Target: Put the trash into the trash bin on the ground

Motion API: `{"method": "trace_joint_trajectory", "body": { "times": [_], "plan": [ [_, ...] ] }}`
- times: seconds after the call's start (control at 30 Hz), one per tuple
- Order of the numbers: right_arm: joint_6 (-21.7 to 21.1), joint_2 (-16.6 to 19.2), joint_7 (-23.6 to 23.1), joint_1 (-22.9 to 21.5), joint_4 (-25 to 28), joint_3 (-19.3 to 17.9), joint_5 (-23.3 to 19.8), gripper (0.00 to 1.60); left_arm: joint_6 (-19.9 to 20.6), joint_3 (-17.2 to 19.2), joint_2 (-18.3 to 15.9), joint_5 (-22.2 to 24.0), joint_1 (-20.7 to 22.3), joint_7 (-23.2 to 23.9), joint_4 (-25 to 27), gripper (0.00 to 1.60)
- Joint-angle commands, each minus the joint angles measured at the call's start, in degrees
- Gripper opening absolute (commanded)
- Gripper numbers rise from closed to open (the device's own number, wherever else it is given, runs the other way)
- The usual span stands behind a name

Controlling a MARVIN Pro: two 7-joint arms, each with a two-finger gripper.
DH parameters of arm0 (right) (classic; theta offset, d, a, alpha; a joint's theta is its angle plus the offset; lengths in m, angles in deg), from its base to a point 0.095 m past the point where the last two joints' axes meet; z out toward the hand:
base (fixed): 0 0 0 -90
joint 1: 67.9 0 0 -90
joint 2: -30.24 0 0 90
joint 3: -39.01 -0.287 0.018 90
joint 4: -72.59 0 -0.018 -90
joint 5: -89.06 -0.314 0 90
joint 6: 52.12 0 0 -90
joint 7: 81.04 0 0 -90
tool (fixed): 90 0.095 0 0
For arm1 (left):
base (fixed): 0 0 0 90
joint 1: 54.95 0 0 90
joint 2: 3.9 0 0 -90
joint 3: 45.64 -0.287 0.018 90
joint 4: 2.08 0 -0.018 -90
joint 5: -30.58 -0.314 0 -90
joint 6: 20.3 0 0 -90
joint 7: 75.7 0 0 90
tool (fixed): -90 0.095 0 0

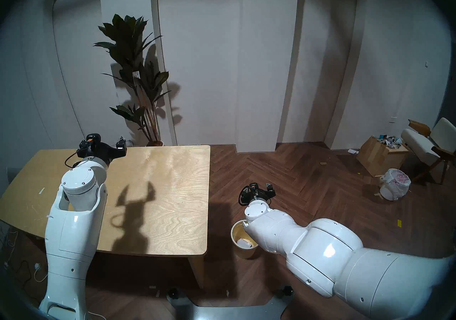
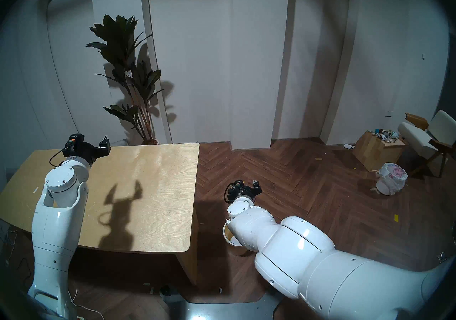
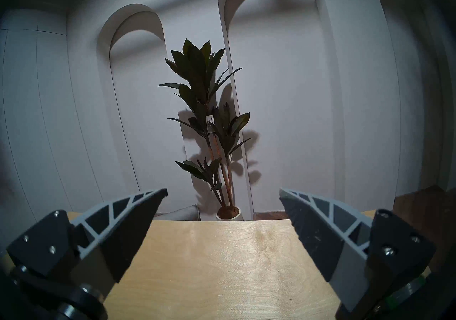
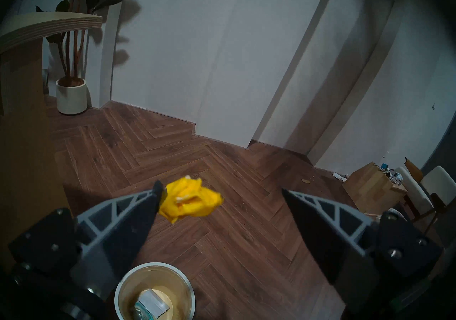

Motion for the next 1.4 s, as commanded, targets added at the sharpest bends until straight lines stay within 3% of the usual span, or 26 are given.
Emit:
{"method": "trace_joint_trajectory", "body": {
  "times": [0.0, 0.47, 0.67, 0.77, 1.03, 1.37],
  "plan": [
    [1.6, 0.5, 1.1, -1.3, 0.7, -0.5, -0.3, 1.6, -0.1, 0.4, -0.5, 0.0, 0.2, 0.2, 1.5, 1.6],
    [4.9, 1.8, 2.9, -0.4, 0.7, -1.5, -1.5, 1.6, 0.0, -0.3, -0.2, 0.0, -0.5, 0.1, 2.3, 1.6],
    [10.3, 2.5, 3.3, 0.1, 2.1, 0.7, 0.5, 1.6, 0.9, -0.4, 0.1, 0.6, -0.4, 0.1, 4.0, 1.6],
    [13.6, 3.2, 3.4, -0.1, 3.0, 4.1, 3.9, 1.6, 1.6, -1.2, 0.9, 1.2, -0.3, 0.3, 6.4, 1.6],
    [18.9, 3.7, 5.8, -0.4, 5.2, 5.4, 5.7, 1.6, 2.1, -5.1, 2.0, 1.9, 0.1, 1.1, 9.1, 1.6],
    [23.0, 3.6, 8.8, -2.2, 8.1, 6.4, 7.1, 1.6, 2.4, -8.2, 3.0, 2.6, -0.1, 1.9, 8.5, 1.6]
  ]
}}
